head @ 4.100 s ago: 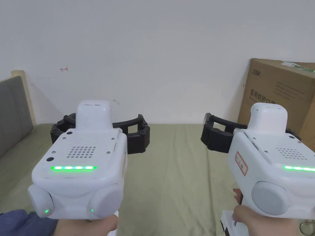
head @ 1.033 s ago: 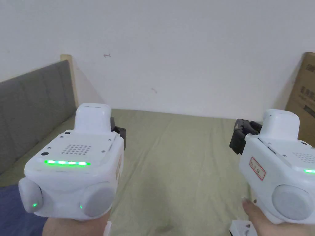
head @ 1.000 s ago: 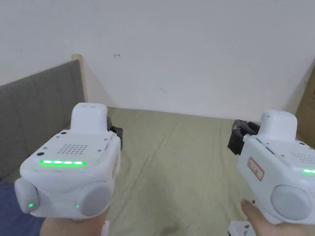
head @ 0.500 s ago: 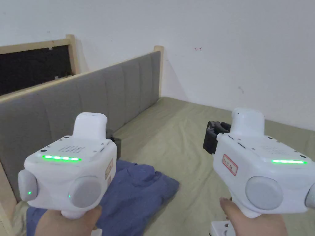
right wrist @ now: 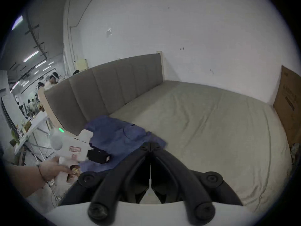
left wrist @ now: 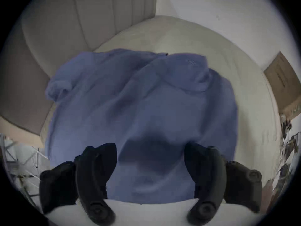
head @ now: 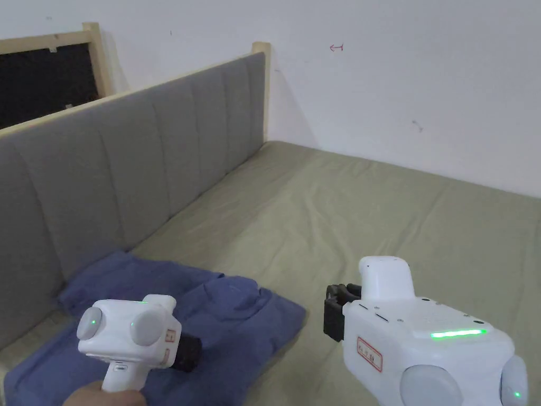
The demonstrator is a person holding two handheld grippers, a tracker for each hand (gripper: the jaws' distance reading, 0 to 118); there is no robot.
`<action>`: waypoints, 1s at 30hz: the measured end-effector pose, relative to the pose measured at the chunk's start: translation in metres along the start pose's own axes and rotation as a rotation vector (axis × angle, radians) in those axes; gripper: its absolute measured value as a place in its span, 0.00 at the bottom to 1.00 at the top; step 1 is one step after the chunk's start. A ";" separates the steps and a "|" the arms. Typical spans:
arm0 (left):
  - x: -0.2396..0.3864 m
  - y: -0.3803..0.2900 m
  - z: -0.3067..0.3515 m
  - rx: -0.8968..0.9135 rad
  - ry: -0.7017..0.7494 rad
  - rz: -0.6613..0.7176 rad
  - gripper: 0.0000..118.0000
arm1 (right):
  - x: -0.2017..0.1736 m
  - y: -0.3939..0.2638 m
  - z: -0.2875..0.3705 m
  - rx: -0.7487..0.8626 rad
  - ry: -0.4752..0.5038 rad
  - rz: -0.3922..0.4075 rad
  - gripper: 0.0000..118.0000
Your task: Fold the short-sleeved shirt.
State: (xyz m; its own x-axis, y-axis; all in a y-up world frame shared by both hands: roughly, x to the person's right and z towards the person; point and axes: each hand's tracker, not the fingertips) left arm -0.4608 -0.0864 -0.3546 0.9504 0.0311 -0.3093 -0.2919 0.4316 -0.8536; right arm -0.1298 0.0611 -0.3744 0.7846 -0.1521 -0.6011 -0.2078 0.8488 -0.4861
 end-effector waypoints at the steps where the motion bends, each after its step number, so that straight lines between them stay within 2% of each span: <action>1: 0.001 0.002 -0.012 -0.023 0.001 -0.031 0.77 | 0.000 -0.001 -0.006 -0.015 0.007 -0.009 0.01; 3: 0.003 0.004 -0.039 -0.089 0.005 -0.081 0.80 | 0.002 -0.003 -0.018 -0.033 0.006 -0.006 0.01; 5: 0.008 0.003 -0.044 -0.064 0.021 -0.084 0.92 | 0.002 -0.006 -0.028 -0.044 0.005 -0.004 0.01; 6: 0.006 0.006 -0.048 -0.066 0.019 -0.084 0.95 | 0.003 -0.008 -0.032 -0.052 0.007 -0.009 0.01; 8: 0.007 0.008 -0.047 -0.091 0.004 -0.068 0.96 | 0.002 -0.011 -0.040 -0.069 0.007 -0.023 0.01; 10: 0.010 0.011 -0.038 -0.103 0.015 -0.089 0.91 | -0.001 -0.013 -0.047 -0.089 0.002 -0.032 0.01; 12: 0.010 0.008 -0.018 -0.034 -0.030 -0.146 0.60 | -0.004 -0.015 -0.055 -0.118 0.011 -0.035 0.01; 13: 0.012 0.005 -0.009 0.007 0.012 -0.169 0.34 | -0.006 -0.016 -0.057 -0.127 0.012 -0.035 0.01; 14: 0.011 0.001 0.000 0.035 0.033 -0.182 0.02 | -0.007 -0.017 -0.059 -0.135 0.012 -0.035 0.01; 15: 0.010 -0.004 0.007 0.038 0.063 -0.186 0.02 | -0.008 -0.018 -0.059 -0.140 0.012 -0.037 0.01; 18: -0.004 -0.014 0.044 0.114 -0.020 -0.153 0.02 | -0.007 -0.019 -0.049 -0.137 0.022 -0.077 0.01; 23: -0.005 -0.016 0.132 0.379 -0.001 -0.169 0.02 | 0.004 -0.007 -0.012 -0.081 0.008 -0.104 0.01; 27: 0.035 -0.001 0.208 0.555 -0.029 -0.262 0.02 | 0.023 0.006 0.035 -0.016 -0.007 -0.131 0.01; 30: 0.077 0.016 0.260 0.671 -0.117 -0.312 0.02 | 0.042 0.013 0.076 0.049 -0.046 -0.152 0.01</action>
State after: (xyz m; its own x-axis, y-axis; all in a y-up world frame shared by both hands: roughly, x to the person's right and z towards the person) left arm -0.3640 0.1576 -0.2827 0.9945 -0.1036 -0.0163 0.0856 0.8920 -0.4439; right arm -0.0546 0.1041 -0.3576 0.8310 -0.2579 -0.4930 -0.0573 0.8417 -0.5369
